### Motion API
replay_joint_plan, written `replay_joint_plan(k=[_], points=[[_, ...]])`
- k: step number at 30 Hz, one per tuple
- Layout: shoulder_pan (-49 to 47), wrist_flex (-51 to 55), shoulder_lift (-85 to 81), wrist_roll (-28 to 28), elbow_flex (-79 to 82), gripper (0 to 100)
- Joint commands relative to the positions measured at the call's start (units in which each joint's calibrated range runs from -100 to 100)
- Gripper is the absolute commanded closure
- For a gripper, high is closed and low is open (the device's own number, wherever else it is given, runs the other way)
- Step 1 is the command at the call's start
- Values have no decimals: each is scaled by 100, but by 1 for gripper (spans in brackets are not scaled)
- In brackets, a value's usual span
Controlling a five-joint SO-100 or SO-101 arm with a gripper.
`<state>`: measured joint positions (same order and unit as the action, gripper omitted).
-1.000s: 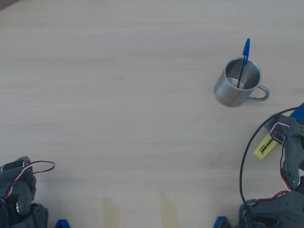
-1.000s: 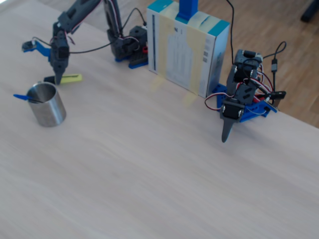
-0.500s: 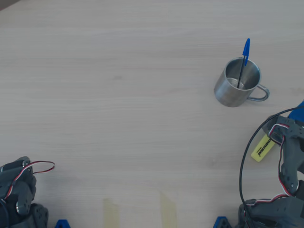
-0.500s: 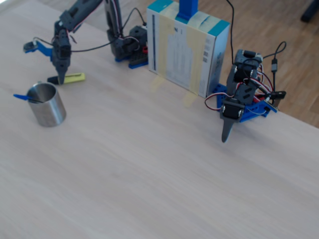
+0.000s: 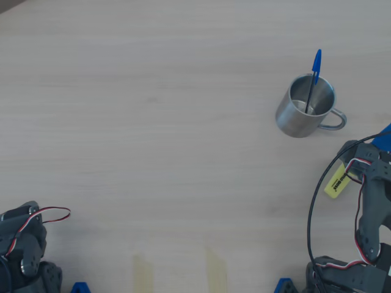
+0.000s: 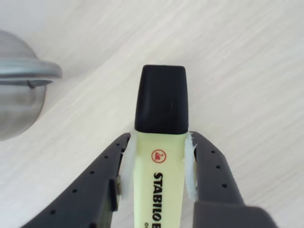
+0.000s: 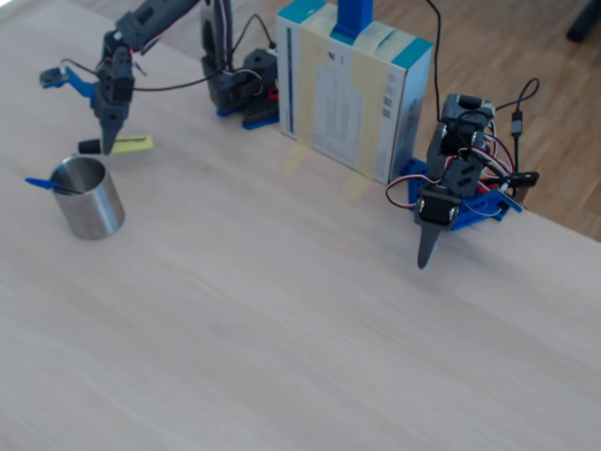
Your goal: Grab the yellow pen and put it in the silver cup.
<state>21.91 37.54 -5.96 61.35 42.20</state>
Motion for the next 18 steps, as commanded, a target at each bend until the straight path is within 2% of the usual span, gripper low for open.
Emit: replay_joint_plan(k=[1, 18], points=[[-70, -69, -360, -34, -16, 91], [-236, -69, -1191, -34, -7, 91]])
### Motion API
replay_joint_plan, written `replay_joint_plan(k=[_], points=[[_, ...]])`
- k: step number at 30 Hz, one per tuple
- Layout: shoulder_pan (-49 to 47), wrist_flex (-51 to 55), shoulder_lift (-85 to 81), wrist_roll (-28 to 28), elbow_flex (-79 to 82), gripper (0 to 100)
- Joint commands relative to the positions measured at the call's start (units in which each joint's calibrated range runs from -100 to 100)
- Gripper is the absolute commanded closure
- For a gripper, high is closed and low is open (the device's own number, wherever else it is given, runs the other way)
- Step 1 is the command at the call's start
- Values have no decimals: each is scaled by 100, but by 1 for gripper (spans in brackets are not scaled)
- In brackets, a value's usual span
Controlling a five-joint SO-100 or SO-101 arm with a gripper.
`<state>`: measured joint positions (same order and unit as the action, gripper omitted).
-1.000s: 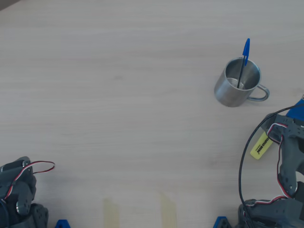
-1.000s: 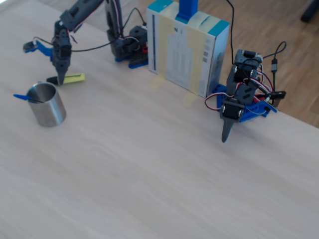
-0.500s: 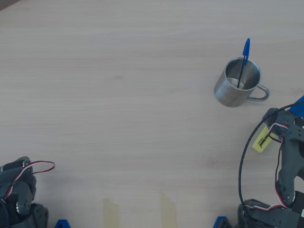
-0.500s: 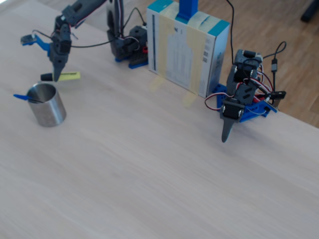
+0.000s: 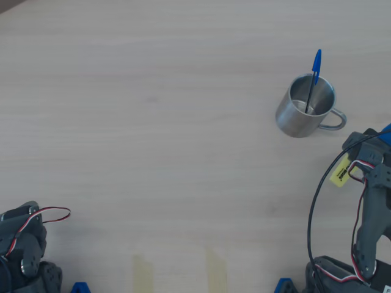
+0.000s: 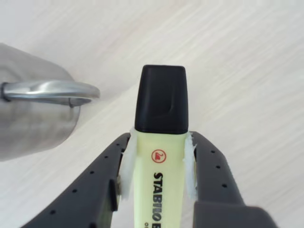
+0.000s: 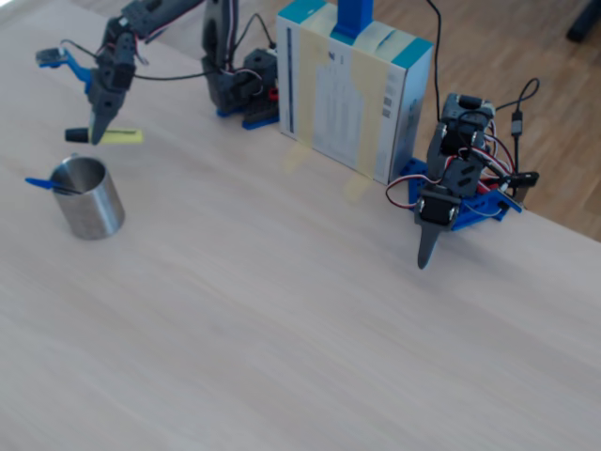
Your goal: Grab the yellow pen and put it in the silver cup.
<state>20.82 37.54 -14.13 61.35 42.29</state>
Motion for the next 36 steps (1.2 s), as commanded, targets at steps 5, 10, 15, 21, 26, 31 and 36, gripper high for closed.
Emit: replay_joint_plan(k=[5, 10, 15, 21, 26, 31, 36], points=[[-311, -60, -732, -29, -16, 91], [-459, -69, -1114, -29, -16, 91], [-476, -60, -1480, -29, -16, 91], [-494, -9, -1829, -29, -16, 91], [-616, -60, -2020, -29, -16, 91], [-764, -69, -2111, -3, -25, 91], [-921, -77, -2253, 12, -43, 91]])
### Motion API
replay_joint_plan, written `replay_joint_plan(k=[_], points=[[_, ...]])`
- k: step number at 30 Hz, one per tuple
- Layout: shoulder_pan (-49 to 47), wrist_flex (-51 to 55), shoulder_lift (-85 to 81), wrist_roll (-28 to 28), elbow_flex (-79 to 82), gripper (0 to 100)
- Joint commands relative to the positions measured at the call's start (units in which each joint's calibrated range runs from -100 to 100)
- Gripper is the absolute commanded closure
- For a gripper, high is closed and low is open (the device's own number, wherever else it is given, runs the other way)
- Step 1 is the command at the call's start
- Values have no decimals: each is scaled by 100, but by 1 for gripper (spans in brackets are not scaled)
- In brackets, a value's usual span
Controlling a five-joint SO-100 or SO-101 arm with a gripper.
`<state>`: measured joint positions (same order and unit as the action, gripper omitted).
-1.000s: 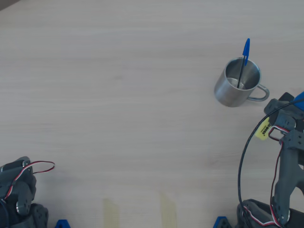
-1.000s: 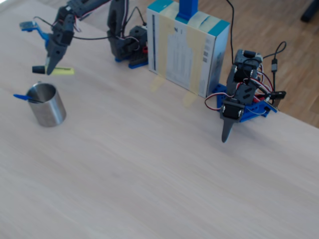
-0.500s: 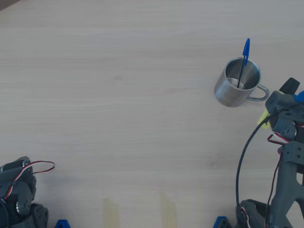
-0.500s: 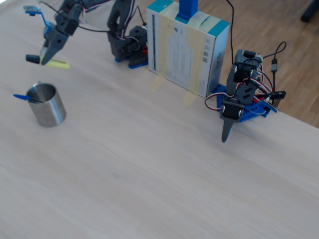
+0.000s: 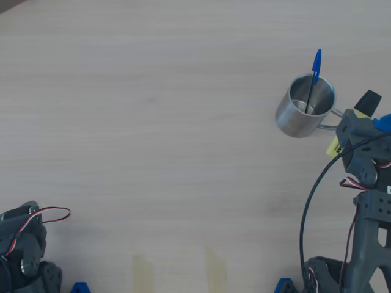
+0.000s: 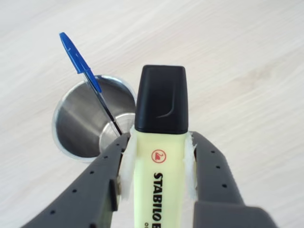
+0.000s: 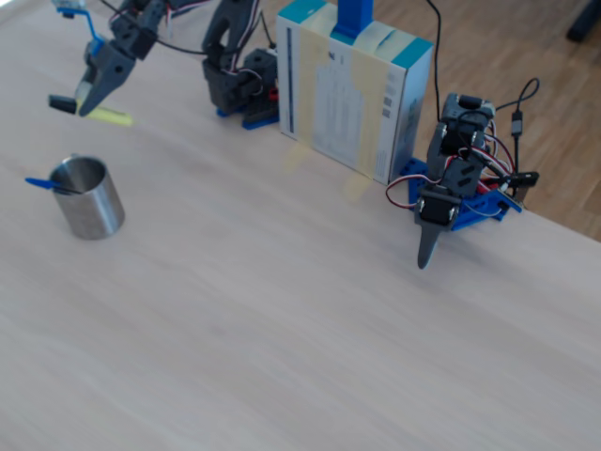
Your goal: Grab the yellow pen and put it in the silver cup.
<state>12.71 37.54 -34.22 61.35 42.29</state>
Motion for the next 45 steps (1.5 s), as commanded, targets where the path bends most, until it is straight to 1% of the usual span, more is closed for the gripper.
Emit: replay_joint_plan(k=[1, 6, 18, 33, 38, 45], points=[[-119, -77, -269, 12, -52, 91], [-215, -146, -410, 12, -79, 91], [-538, -1450, -418, -14, -16, 91], [-870, -2780, -293, -29, -7, 91], [-922, -3518, -177, -34, 211, 91], [-1018, -5088, -94, -29, 991, 91]])
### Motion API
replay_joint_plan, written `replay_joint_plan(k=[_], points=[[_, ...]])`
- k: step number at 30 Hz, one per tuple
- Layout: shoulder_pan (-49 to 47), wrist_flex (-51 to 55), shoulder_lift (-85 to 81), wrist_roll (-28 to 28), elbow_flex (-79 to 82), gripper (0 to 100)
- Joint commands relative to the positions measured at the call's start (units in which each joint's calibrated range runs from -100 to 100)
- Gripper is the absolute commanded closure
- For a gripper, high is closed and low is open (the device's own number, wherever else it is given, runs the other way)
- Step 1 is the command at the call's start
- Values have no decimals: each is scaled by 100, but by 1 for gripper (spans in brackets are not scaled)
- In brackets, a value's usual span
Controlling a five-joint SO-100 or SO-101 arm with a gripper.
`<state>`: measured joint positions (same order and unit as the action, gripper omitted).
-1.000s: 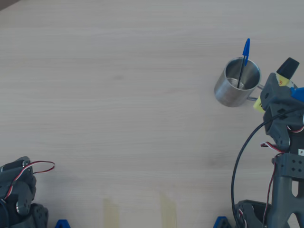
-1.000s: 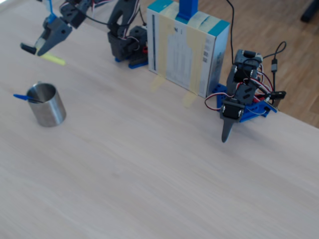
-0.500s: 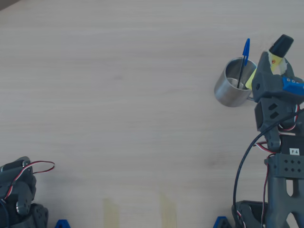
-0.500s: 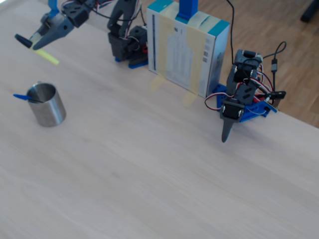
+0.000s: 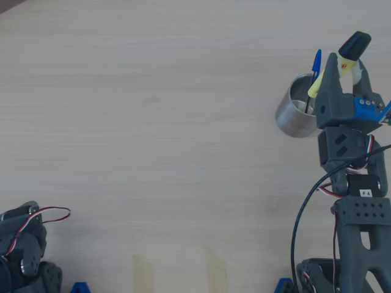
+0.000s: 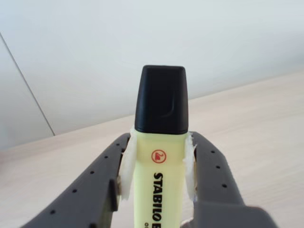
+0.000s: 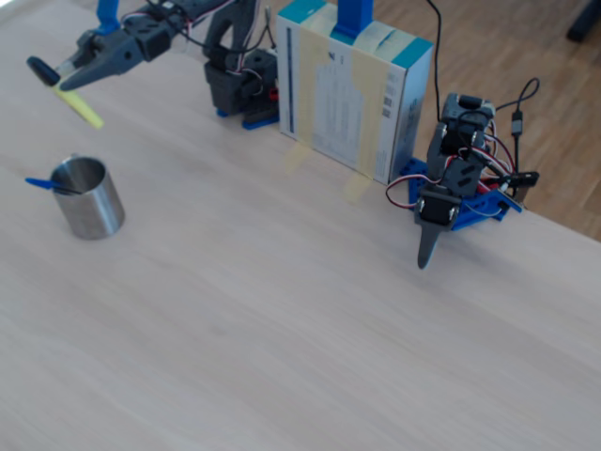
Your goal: Grab the yellow pen and put it in the silver cup.
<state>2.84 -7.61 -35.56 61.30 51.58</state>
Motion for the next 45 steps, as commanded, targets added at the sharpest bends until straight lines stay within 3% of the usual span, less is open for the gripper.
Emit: replay_joint_plan(k=[1, 11, 25, 31, 45], points=[[-31, -788, 64, -24, 144, 91], [-153, -2401, 447, -24, 688, 91], [-153, -2959, 846, -40, 724, 91], [-162, -3182, 887, -326, 851, 91], [-153, -4271, 1295, -341, 1504, 91]])
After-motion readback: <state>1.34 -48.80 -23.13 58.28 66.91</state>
